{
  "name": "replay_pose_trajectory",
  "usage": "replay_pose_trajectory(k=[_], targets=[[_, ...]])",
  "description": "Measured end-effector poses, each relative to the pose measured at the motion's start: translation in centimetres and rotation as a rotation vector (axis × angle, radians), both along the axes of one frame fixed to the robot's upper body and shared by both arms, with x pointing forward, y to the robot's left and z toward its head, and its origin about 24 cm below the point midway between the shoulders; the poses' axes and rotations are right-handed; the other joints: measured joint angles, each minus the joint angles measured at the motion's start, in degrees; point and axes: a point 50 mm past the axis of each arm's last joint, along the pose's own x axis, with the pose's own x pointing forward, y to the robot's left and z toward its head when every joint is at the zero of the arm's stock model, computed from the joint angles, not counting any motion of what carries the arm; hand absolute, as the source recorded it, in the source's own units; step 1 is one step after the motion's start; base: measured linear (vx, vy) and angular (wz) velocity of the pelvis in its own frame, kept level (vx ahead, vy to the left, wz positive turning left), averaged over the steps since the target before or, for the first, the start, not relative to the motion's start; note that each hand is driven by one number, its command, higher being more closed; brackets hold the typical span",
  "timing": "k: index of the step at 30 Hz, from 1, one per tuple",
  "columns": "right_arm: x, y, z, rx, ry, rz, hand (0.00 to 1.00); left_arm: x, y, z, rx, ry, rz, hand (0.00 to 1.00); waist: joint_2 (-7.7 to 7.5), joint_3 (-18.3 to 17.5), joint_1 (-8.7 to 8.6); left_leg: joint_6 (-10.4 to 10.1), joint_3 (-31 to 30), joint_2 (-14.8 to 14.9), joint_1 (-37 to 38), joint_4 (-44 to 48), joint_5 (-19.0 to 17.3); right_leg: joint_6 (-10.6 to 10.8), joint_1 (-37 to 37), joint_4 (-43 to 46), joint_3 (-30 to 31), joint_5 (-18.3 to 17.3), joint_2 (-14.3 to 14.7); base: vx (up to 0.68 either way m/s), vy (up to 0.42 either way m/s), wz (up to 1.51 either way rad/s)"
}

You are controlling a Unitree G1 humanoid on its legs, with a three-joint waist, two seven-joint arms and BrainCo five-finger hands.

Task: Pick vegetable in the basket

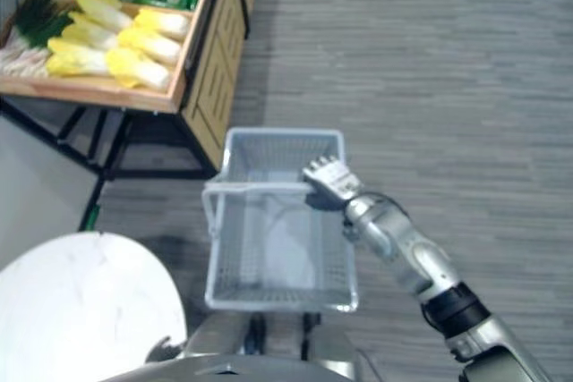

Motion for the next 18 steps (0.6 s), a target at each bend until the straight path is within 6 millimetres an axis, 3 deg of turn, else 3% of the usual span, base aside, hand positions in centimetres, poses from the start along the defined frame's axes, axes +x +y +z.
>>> replay_pose_trajectory(k=[1, 2, 4, 5, 6, 7, 8, 10, 12, 14, 16, 17, 18], targets=[[0.0, 0.2, 0.0, 0.030, 0.009, 0.003, 1.00, -0.3, 0.1, 0.0, 0.002, 0.012, -0.002, 0.00, 0.05, -0.57, 0.21, 0.71, 1.60, 0.09, 1.10, -2.08, 2.80, 0.49, -0.53, 1.14, 1.69, -1.49, -0.61, 0.26, 0.189, -0.56], [-0.3, 0.5, 0.1, 0.051, 0.010, 0.013, 1.00, -0.7, 0.3, 0.0, 0.011, 0.024, -0.011, 0.00, -1.56, -1.34, -0.23, 1.19, 2.56, -1.19, 2.01, -4.14, 3.05, 1.55, -2.20, 3.89, 2.21, -3.02, -1.79, 0.28, 0.177, -0.47], [-0.3, 0.7, 0.3, 0.057, 0.001, 0.021, 1.00, 0.2, 1.1, 0.2, 0.035, 0.010, -0.039, 0.00, -2.89, -1.22, -0.48, 1.97, 4.30, -1.62, 4.32, -6.05, 2.60, 2.44, -4.77, 10.58, 2.64, -4.47, -2.09, 0.29, 0.127, -0.41], [-0.4, 0.7, 0.3, 0.056, 0.002, 0.022, 1.00, 0.8, 1.1, 0.3, 0.049, -0.004, -0.064, 0.00, -3.08, -1.30, -0.11, 2.07, 5.22, -1.20, 7.86, -8.16, 2.51, 2.66, -9.31, 23.04, 2.33, -4.66, -1.48, 0.27, 0.117, -0.50], [-0.4, 0.8, 0.2, 0.053, 0.002, 0.022, 1.00, 0.9, 1.4, 0.4, 0.060, -0.003, -0.082, 0.00, -3.47, -1.28, -0.31, 2.10, 5.17, -1.47, 9.41, -8.86, 2.49, 3.09, -11.09, 28.66, 1.83, -4.37, -1.69, 0.21, 0.090, -0.32], [-0.3, 0.8, 0.3, 0.053, 0.000, 0.020, 1.00, 1.0, 1.7, 0.5, 0.075, -0.003, -0.119, 0.00, -4.01, -1.17, -0.85, 3.01, 5.02, -1.77, 12.10, -9.52, 1.92, 5.28, -13.24, 36.61, 1.11, -2.92, -2.15, 0.36, 0.077, 0.09], [-0.5, 0.7, 0.0, 0.057, 0.011, 0.015, 1.00, 1.4, 2.0, 0.6, 0.090, -0.008, -0.163, 0.00, -4.64, -1.30, -1.46, 4.27, 4.70, -2.05, 15.98, -10.05, 0.77, 5.32, -15.86, 46.31, -0.75, -3.07, -3.79, 0.36, 0.060, 0.19], [-0.7, 0.7, -0.4, 0.063, 0.024, 0.010, 1.00, 2.0, 1.8, 0.7, 0.090, -0.022, -0.185, 0.00, -4.80, -1.40, -2.17, 4.39, 3.50, -2.17, 17.81, -10.06, 0.69, 2.58, -18.27, 49.48, -4.64, -4.88, -6.61, 0.30, 0.021, 0.26], [-0.6, 1.0, -0.5, 0.084, 0.029, 0.005, 1.00, 3.4, 1.5, 0.9, 0.087, -0.053, -0.206, 0.00, -4.14, -1.10, -2.33, 4.39, 2.14, -0.48, 19.30, -10.01, 0.69, 1.34, -20.99, 40.97, -10.56, -5.63, -8.60, 0.32, -0.022, 0.19], [-0.5, 1.0, -0.6, 0.093, 0.036, -0.001, 1.00, 4.0, 1.2, 1.0, 0.081, -0.069, -0.209, 0.00, -3.87, -0.89, -2.32, 3.95, 0.89, 0.48, 20.68, -9.99, 0.47, 2.43, -21.12, 28.70, -11.62, -4.46, -9.00, 0.36, -0.103, 0.23], [-0.5, 0.8, -0.5, 0.097, 0.028, -0.008, 1.00, 4.8, 1.0, 1.1, 0.080, -0.086, -0.231, 0.00, -3.42, -0.82, -2.49, 0.74, -0.53, 1.38, 22.00, -9.66, -1.42, 4.53, -21.27, 16.21, -10.44, -0.89, -9.96, 0.49, -0.215, 0.37], [-0.5, 0.8, -0.5, 0.097, 0.028, -0.009, 1.00, 5.2, 1.0, 1.2, 0.082, -0.093, -0.237, 0.00, -3.65, -0.92, -2.45, -1.48, -2.04, 1.62, 23.01, -9.60, -2.75, 6.33, -21.77, 8.29, -8.35, 2.77, -10.97, 0.45, -0.225, 0.32], [-0.5, 0.8, -0.5, 0.097, 0.027, -0.010, 1.00, 5.3, 1.0, 1.2, 0.083, -0.095, -0.238, 0.00, -3.78, -0.97, -2.45, -2.54, -2.69, 1.80, 23.61, -9.60, -3.38, 6.47, -22.00, 5.08, -7.40, 4.24, -11.44, 0.49, -0.290, 0.45]])
